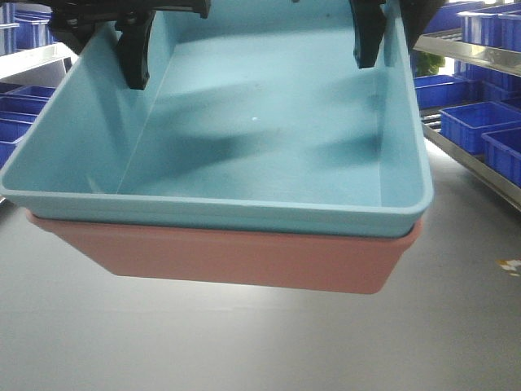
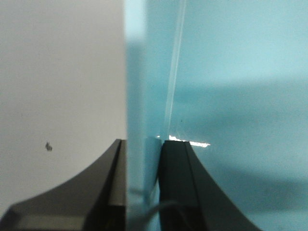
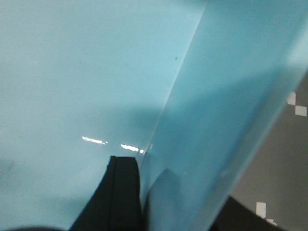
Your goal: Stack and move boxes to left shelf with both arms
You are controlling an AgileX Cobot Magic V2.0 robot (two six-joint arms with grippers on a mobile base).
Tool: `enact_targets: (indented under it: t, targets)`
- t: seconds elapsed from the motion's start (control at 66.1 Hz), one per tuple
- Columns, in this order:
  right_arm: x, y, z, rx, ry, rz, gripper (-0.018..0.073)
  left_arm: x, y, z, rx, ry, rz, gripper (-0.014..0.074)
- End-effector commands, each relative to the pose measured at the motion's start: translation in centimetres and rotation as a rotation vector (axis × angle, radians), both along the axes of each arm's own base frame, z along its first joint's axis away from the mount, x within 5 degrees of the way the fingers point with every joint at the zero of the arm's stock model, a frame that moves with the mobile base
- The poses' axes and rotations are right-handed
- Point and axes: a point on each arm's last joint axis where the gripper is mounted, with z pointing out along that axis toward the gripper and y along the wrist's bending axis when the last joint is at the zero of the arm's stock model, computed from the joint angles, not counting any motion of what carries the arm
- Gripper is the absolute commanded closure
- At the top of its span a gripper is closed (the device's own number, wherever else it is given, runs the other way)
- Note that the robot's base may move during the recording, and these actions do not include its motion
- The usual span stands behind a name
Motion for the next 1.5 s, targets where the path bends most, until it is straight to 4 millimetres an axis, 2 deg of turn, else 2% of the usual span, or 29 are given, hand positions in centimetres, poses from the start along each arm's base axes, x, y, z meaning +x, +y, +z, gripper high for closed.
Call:
enact_targets:
  t: [0.0,1.482]
  targets:
    - [-0.75,2.23,4.05,0.253,-0.176,0.131,0.0503,-0.86,-2.61,4.74,-0.29,-0.195,-0.09,0.0601]
    - [-0.75,2.22,4.04,0.251,-0.176,0.131,0.0503,-0.92,-2.69,4.74,-0.29,-0.195,-0.093,0.0601]
